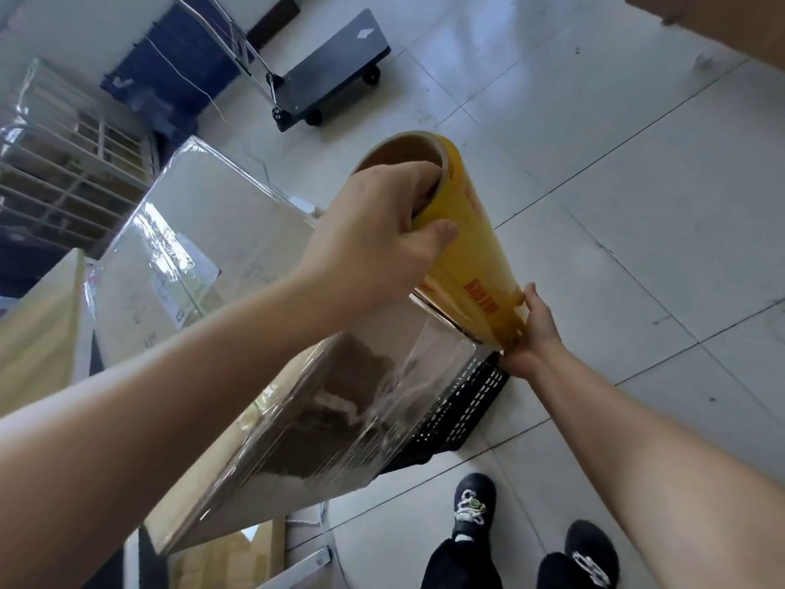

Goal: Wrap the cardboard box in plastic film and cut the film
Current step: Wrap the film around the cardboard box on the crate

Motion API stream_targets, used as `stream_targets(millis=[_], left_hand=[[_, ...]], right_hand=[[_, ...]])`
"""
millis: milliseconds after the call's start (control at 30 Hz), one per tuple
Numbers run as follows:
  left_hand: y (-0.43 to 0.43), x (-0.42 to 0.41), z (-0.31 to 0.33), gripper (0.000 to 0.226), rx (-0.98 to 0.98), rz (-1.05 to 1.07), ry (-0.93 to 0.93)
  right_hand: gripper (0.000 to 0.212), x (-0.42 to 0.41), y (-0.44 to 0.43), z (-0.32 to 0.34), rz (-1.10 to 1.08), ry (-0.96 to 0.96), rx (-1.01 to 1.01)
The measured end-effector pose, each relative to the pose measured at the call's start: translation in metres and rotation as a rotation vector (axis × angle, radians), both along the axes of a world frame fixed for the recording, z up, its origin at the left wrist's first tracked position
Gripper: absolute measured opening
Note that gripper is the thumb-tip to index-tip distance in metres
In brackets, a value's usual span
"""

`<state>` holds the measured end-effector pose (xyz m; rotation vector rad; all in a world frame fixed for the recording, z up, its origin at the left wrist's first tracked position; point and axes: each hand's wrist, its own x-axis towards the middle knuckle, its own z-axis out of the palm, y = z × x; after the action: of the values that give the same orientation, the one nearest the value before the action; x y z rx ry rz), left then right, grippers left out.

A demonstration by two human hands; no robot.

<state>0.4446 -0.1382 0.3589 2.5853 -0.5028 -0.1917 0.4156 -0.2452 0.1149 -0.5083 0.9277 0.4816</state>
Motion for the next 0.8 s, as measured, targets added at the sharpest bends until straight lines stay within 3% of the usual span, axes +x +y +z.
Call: stream_targets(millis=[200,300,433,600,700,800], left_hand=[[0.004,-0.003,-0.005,0.030,-0.011,0.035,-0.046],[0.005,-0.003,-0.007,0.029,-0.037,0.069,-0.031],[0.004,-0.006,-0.004,0.029,-0.105,0.125,-0.014],[0.002,-0.011,0.001,0.026,-0.105,0.150,-0.056],[0.003,-0.010,0.003,0.019,-0.147,0.195,-0.057],[0.004,-0.010,0.007,0.036,-0.176,0.226,-0.057]], right_hand=[[0.041,0.008,0.000,0.036,0.122,-0.117,-0.127],[0.038,0.012,0.001,0.057,0.194,-0.228,-0.332],[0.048,0.016,-0.011,0.097,0.239,-0.606,-0.793],[0.074,0.023,-0.025,0.162,0.431,-1.260,-1.452],[0.078,0.023,-0.031,0.182,0.636,-1.378,-1.517],[0.069,0.030,-0.040,0.196,0.828,-1.419,-1.485]])
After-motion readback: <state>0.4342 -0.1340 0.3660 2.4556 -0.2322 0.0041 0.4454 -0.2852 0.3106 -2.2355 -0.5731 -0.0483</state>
